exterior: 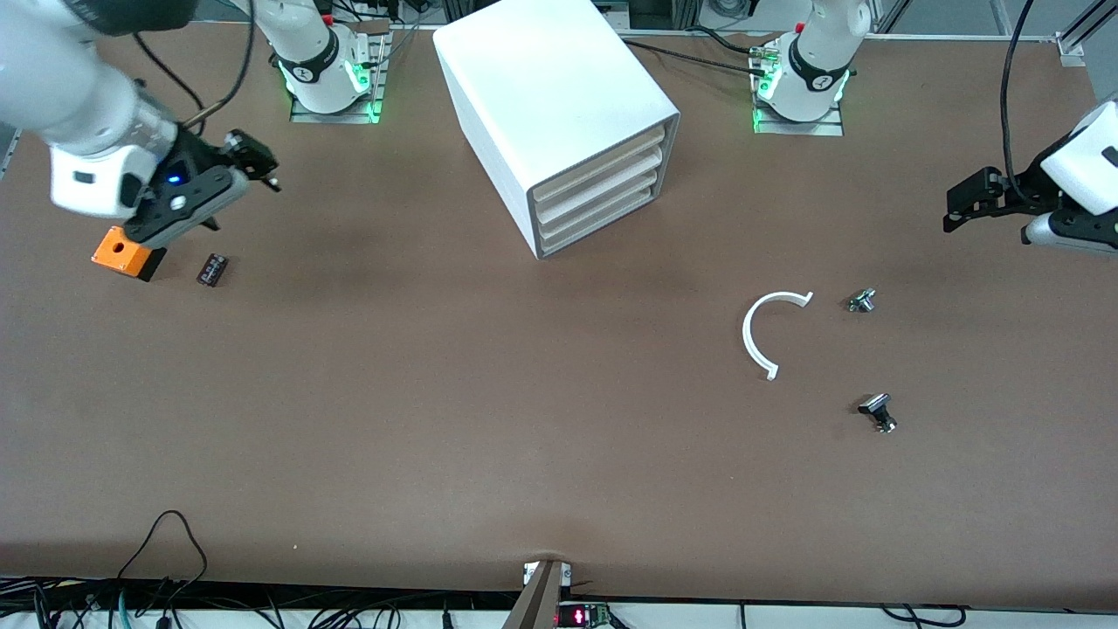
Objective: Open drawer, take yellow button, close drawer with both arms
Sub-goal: 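Reach the left gripper to the drawer handle while the right gripper rises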
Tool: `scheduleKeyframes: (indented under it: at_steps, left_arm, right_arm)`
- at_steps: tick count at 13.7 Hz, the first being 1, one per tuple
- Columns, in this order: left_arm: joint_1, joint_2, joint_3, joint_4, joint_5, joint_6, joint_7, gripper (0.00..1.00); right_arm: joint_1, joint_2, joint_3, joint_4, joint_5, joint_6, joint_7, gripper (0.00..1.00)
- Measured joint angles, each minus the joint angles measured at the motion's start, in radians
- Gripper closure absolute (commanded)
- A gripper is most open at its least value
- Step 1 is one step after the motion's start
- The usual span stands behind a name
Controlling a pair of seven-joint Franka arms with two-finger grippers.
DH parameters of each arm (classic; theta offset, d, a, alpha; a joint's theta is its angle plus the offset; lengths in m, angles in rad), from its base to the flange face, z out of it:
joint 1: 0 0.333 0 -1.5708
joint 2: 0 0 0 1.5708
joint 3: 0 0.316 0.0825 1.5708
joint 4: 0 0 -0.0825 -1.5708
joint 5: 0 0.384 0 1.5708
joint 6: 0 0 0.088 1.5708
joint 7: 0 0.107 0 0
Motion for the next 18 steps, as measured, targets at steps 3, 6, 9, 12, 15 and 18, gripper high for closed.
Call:
scheduleKeyframes:
  at_steps: [3, 6, 9, 12, 15, 18]
  left_arm:
    - [-0.003, 0.028, -0.004, -0.016, 0.0, -0.004, 0.001, 0.0]
    - [-0.021, 0.041, -0.012, -0.027, -0.005, -0.03, 0.004, 0.0]
    - [-0.041, 0.065, -0.028, -0.063, -0.147, -0.044, 0.029, 0.0]
    - [-0.046, 0.098, -0.054, -0.136, -0.329, -0.046, 0.037, 0.0]
    - [-0.05, 0.117, -0.114, -0.222, -0.495, -0.045, 0.037, 0.0]
    - [-0.056, 0.131, -0.183, -0.316, -0.619, -0.017, 0.038, 0.0]
  right_arm:
    - [0.005, 0.0, 0.021, 0.006, 0.0, 0.0, 0.004, 0.0]
    - [0.042, 0.002, 0.025, 0.006, 0.0, 0.004, 0.004, 0.0]
    - [0.052, 0.003, 0.025, 0.006, 0.0, 0.005, 0.004, 0.0]
    - [0.051, 0.004, 0.023, 0.006, 0.0, 0.005, 0.004, 0.0]
    - [0.051, 0.004, 0.023, 0.006, 0.0, 0.005, 0.004, 0.0]
    - [0.05, 0.005, 0.021, 0.006, 0.0, 0.003, 0.004, 0.0]
